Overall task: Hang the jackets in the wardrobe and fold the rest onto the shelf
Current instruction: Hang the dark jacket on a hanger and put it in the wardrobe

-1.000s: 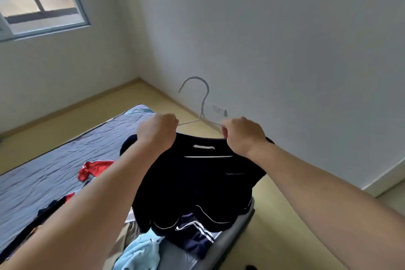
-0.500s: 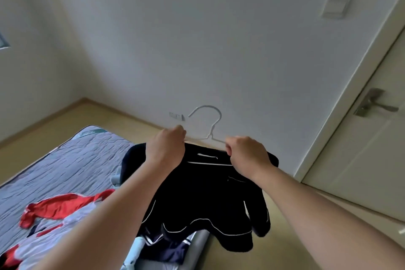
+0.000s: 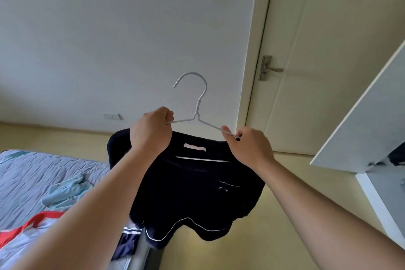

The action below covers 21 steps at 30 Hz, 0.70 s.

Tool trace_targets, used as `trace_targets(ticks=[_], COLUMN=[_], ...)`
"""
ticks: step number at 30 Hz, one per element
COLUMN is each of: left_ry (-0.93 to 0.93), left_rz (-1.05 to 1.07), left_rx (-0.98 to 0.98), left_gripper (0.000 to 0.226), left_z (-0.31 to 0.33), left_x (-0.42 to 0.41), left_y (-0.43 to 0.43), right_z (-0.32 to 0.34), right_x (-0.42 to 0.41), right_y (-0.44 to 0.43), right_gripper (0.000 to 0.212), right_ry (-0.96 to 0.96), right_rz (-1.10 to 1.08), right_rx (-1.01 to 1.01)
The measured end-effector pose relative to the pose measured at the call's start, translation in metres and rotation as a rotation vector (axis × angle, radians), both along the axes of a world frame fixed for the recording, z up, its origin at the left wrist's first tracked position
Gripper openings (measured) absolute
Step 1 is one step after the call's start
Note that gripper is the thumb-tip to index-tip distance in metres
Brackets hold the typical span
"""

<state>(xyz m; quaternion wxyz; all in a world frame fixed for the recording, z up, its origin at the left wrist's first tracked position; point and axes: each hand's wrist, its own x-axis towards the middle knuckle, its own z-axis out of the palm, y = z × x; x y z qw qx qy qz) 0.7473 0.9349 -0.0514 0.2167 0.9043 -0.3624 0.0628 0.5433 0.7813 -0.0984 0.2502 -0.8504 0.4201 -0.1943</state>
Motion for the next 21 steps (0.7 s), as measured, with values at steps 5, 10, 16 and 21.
trace_targets(ticks=[5,10,16,21], left_ry=[0.004,0.060,0.088,0.191], left_rz=[-0.095,-0.220,-0.359,-0.642], left_rx=[0.053,0.066,0.035,0.050], left_gripper=[0.031,0.020,0.052,0.043], left_z=[-0.011,-0.019,-0.024,-0.039], left_x=[-0.070,-0.102,-0.119,-0.131], left_y=[-0.063,-0.124,-0.216,-0.313], right_z=[0.005,0.007,0.008,0.002], right_x=[-0.066,-0.119,-0.167,-0.198], right_y=[-0.027,-0.068,-0.132,-0.186], right_gripper=[0.042,0.047,0.044,0.045], right_ry=[0.015,0.082,0.129,0.189], right_rz=[0.001,-0.030,-0.265,-0.508], right_rx=[-0.195,-0.329,-0.335,-0.327])
